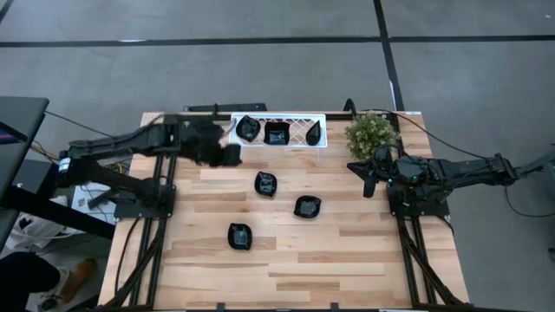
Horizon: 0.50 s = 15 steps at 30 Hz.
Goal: Pick & Place Mini shaped plates
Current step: Stack the leaf-shaped plate on top of the leaf-shaped plate on the shelf
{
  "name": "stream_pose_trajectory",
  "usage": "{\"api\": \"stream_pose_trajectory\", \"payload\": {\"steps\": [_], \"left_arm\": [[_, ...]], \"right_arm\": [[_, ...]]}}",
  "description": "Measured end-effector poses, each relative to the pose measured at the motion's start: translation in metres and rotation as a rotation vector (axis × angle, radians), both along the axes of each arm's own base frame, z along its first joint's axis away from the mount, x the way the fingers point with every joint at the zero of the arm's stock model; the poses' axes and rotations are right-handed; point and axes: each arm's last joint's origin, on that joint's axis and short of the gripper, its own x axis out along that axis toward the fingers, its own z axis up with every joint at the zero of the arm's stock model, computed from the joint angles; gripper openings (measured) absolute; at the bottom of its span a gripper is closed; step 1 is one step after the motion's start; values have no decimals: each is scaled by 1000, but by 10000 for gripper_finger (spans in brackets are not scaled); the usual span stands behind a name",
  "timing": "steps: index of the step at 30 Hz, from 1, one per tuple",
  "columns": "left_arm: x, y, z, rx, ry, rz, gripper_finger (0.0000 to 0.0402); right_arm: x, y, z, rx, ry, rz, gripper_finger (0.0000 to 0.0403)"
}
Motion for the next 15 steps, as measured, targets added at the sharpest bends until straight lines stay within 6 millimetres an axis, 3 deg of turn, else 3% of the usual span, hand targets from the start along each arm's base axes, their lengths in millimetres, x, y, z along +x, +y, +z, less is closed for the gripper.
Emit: {"api": "stream_pose_trajectory", "payload": {"steps": [6,15], "left_arm": [[3,-60,-21,-81,46,76,100],[-24,-122,-72,-247,155,250,100]], "right_arm": [[0,0,0,0,0,0,21],[0,0,0,0,0,0,21]]}}
